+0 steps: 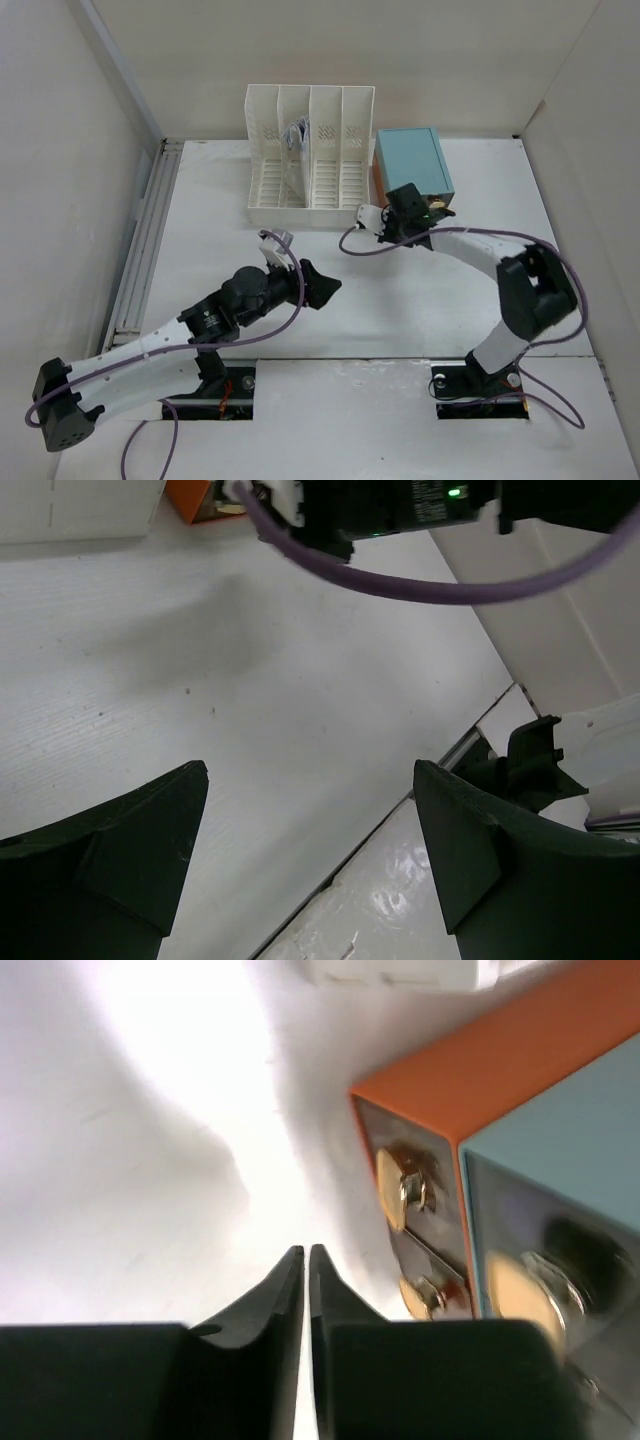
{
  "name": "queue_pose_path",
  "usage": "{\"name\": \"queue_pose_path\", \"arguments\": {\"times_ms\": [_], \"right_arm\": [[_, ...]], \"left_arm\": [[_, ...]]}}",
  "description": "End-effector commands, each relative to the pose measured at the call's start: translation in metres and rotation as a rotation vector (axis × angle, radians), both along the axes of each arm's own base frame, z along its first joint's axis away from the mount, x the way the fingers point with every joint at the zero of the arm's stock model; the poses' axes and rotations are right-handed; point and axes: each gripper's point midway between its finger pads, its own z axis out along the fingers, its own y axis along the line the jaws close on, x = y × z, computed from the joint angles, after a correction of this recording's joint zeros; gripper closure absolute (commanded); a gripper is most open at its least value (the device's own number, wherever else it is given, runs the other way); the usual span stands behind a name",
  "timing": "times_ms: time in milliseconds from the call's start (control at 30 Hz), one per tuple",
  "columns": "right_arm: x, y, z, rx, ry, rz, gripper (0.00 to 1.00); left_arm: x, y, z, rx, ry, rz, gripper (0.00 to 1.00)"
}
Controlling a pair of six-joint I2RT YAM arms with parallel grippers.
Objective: Organize the desk
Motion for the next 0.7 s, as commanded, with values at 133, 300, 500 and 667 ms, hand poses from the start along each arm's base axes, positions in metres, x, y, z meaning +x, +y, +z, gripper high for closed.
{"name": "queue_pose_path", "arguments": {"times_ms": [133,300,500,667], "right_arm": [[-0.063,0.040,0.110,0.343,-0.027,0.244,0.00],[-0.038,0.034,0.194,0.656,-0.192,-0.037,0.00],[-0.022,0.014,0.252,0.883,-0.338,-0.297,0.00],[-0.029,-0.004,0.254,0.973,-0.389,-0.359,0.00]], "left_arm": [[-0.009,-0.005,0.038,-0.097,-0.044,-0.052,0.13],[-0.005,0.005,0.052,-0.005,-0.054,-0.020,0.00],[0.015,0.038,0.119,0.115,-0.169,0.117,0.00],[0.036,0.071,0.149,0.240,-0.263,0.272,0.00]]}}
